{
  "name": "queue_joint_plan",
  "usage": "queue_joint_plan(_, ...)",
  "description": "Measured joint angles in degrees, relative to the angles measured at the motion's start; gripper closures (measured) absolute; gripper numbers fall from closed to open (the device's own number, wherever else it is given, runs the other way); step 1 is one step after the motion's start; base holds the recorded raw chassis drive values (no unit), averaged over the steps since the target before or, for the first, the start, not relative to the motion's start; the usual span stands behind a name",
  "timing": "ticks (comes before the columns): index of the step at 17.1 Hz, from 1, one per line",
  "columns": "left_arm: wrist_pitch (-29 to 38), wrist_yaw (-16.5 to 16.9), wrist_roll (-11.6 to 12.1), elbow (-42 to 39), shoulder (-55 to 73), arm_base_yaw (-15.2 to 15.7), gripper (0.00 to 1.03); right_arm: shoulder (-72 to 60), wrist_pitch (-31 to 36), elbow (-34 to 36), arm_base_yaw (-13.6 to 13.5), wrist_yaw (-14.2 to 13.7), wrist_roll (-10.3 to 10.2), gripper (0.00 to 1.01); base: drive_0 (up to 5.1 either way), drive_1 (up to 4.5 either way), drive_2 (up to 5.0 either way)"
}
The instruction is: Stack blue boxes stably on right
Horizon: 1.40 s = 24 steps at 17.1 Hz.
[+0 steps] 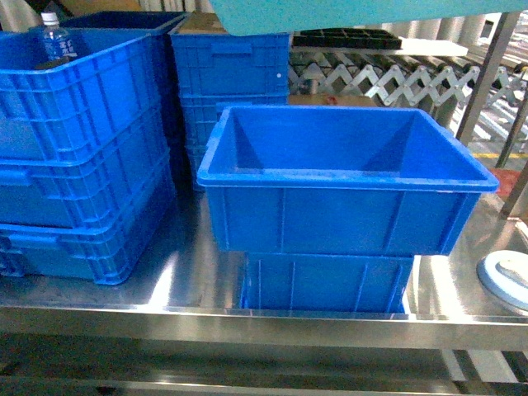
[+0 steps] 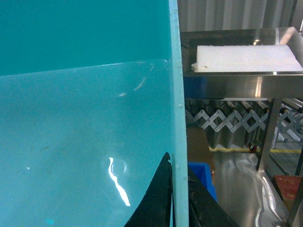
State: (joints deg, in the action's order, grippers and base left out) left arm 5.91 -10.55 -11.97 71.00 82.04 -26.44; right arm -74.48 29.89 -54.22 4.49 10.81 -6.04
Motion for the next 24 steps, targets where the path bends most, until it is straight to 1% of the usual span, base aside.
queue_joint_plan(24,0.07,0.04,0.02,0.0,-0.02,-0.02,1.01,-0.15,0.07,0.02,0.0,0.0,0.0,0.99,0.1,2.56,-2.4)
